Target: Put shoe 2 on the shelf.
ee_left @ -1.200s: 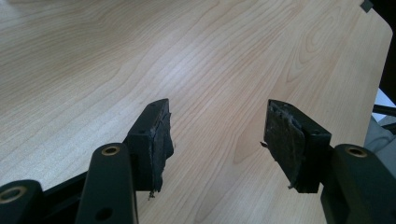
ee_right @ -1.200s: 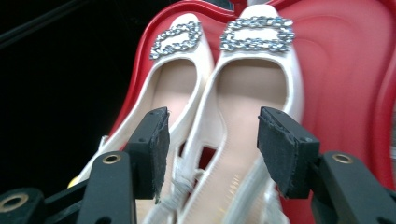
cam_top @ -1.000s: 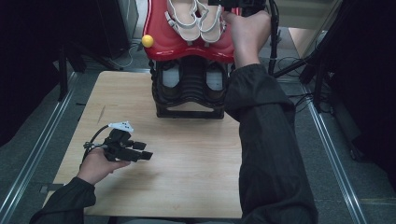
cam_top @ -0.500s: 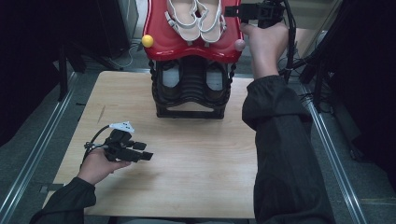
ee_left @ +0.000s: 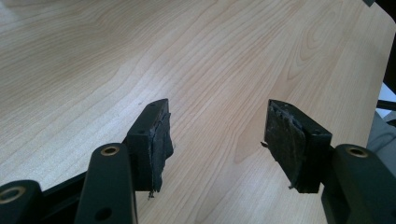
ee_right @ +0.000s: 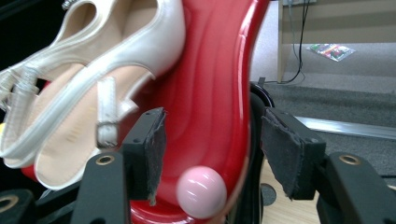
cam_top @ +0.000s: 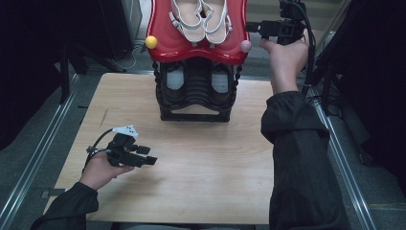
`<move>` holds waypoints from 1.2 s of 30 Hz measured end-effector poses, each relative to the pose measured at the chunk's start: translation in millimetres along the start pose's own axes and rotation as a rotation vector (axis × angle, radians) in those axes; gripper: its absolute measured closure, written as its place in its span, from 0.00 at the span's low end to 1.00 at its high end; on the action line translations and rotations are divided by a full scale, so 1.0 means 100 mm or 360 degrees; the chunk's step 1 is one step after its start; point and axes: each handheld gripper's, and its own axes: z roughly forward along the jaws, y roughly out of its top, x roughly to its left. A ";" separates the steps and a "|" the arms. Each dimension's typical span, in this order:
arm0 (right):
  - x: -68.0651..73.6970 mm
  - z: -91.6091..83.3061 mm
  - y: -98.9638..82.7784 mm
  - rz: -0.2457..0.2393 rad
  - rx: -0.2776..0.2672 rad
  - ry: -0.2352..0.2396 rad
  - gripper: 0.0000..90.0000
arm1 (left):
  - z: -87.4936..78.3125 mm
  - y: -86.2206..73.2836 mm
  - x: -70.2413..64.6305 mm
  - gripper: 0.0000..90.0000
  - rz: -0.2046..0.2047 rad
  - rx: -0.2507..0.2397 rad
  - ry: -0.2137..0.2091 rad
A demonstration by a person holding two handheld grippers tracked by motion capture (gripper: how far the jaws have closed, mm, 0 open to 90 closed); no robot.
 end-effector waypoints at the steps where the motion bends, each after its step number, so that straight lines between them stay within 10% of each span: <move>1: -0.02 -0.01 -0.02 0.0003 -0.0001 0.0003 0.46 | 0.00 0.00 0.00 0.46 0.0000 0.0000 0.0004; 36: -0.54 -0.10 -0.99 0.0039 0.0088 0.0075 0.49 | -0.01 0.00 -0.01 0.45 0.0003 -0.0016 0.0009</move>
